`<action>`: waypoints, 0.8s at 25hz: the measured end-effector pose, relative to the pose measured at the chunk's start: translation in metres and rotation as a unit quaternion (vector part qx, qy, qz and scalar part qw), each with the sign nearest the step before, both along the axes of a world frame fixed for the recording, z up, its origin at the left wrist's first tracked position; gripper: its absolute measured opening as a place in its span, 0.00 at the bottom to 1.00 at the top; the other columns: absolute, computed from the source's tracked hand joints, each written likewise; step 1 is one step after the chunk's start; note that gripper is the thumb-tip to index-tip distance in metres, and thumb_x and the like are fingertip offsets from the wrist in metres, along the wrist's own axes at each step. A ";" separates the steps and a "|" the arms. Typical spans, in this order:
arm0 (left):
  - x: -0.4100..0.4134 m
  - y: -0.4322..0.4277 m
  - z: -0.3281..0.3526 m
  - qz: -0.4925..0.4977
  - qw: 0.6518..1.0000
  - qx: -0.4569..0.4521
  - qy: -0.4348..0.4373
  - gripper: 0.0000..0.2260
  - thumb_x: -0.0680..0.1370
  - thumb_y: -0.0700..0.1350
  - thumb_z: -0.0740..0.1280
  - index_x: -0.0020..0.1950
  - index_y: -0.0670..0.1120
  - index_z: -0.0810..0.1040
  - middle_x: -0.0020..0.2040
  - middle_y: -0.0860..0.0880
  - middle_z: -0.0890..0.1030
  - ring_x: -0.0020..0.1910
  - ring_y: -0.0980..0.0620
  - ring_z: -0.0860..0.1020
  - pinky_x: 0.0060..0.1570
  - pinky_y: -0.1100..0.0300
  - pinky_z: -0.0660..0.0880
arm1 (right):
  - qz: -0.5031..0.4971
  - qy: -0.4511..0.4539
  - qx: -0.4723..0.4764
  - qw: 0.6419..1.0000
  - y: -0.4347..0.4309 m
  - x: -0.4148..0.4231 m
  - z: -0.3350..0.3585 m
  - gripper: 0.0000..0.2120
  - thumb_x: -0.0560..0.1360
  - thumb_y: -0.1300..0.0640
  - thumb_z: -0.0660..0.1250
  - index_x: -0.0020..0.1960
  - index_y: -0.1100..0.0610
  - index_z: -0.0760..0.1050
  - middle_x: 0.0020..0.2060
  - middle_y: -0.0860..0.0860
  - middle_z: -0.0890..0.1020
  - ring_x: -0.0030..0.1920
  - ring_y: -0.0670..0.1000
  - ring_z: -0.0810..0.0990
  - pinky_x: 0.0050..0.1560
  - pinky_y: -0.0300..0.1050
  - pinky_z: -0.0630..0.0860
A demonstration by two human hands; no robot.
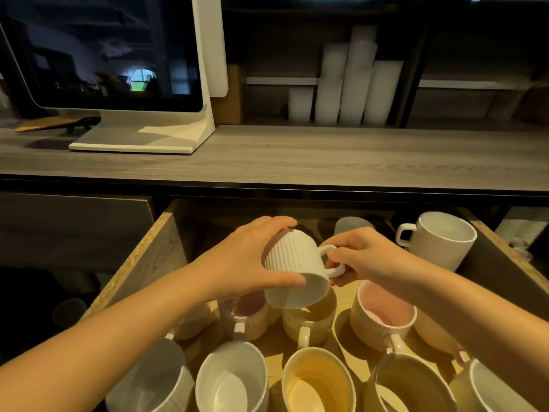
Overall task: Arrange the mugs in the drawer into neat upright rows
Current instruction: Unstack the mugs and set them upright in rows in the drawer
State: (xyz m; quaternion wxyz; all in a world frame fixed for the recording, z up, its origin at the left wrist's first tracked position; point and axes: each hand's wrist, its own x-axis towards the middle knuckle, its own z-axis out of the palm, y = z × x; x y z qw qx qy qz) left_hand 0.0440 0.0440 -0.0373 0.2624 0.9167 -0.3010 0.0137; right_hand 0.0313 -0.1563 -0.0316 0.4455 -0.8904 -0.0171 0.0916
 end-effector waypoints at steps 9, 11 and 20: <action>0.005 0.009 -0.021 -0.076 0.977 0.075 -0.185 0.37 0.65 0.61 0.72 0.68 0.58 0.58 0.69 0.53 0.70 0.69 0.55 0.64 0.67 0.63 0.51 | -0.034 0.194 0.165 0.966 -0.009 0.003 -0.003 0.10 0.76 0.60 0.65 0.55 0.62 0.78 0.44 0.59 0.82 0.32 0.50 0.82 0.32 0.37 0.79; 0.006 0.009 -0.023 -0.088 0.983 0.041 -0.157 0.34 0.65 0.61 0.73 0.66 0.58 0.62 0.65 0.54 0.74 0.66 0.57 0.68 0.67 0.61 0.58 | 0.013 0.198 0.108 0.974 -0.011 0.000 -0.003 0.09 0.77 0.58 0.64 0.53 0.60 0.79 0.43 0.57 0.84 0.35 0.50 0.84 0.36 0.39 0.81; 0.011 0.015 -0.008 -0.041 0.984 -0.141 0.100 0.31 0.62 0.51 0.79 0.63 0.56 0.72 0.55 0.58 0.78 0.56 0.61 0.76 0.55 0.65 0.74 | 0.256 -0.097 -0.150 0.950 -0.005 -0.011 0.029 0.42 0.66 0.44 0.74 0.68 0.29 0.49 0.65 0.32 0.63 0.64 0.36 0.66 0.60 0.34 0.71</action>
